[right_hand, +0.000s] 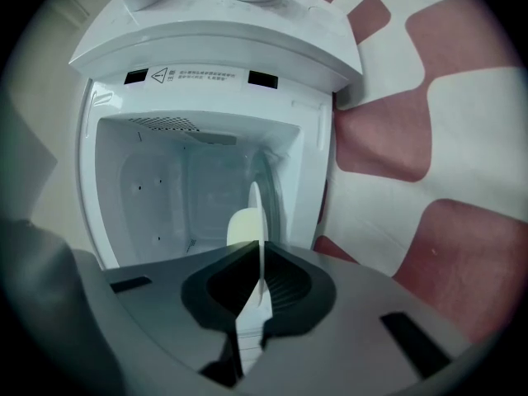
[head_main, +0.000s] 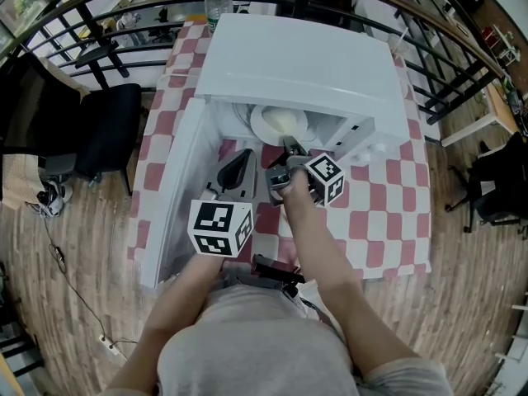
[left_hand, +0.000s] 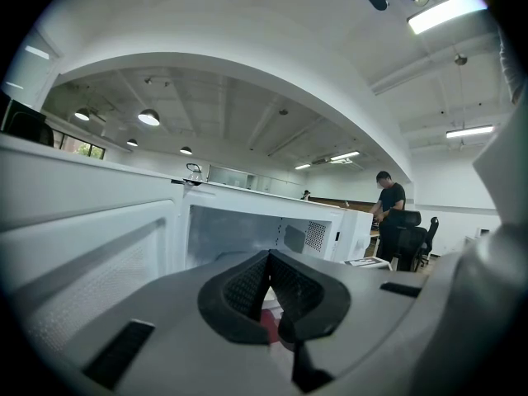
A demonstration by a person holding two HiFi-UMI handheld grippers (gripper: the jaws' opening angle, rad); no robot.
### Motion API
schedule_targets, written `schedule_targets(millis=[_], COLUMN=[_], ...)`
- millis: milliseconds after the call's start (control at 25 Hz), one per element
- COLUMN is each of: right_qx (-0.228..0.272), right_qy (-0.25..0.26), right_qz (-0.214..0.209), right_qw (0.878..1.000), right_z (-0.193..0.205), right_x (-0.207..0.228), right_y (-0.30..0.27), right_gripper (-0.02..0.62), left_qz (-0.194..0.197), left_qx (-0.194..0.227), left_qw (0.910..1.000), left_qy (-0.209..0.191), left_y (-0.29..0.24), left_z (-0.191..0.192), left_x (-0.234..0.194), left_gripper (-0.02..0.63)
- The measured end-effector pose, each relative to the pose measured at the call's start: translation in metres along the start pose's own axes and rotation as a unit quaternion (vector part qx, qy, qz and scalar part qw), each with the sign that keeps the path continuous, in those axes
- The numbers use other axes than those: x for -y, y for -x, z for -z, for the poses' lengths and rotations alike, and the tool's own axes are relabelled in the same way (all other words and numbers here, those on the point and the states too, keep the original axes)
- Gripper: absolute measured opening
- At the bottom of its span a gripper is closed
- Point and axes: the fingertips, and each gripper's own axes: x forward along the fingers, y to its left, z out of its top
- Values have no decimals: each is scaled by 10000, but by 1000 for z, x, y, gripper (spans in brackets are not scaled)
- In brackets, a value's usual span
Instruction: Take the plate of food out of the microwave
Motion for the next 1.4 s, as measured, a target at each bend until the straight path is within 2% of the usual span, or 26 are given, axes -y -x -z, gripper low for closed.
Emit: schedule_targets(millis=[480,1400], right_qx=[-285,-449], right_qy=[121,162], right_qz=[-263,-567], right_qw=[9992,9972], right_z=[9,17], right_x=[-14,-43], right_y=[22,92], right_gripper=[34,34], left_qz=[34,-143], left_qx=[44,126], left_qw=[9999,9994], left_qy=[113,280], left_y=[8,30], left_z=[3,1], left_x=[11,23], left_gripper=[2,2])
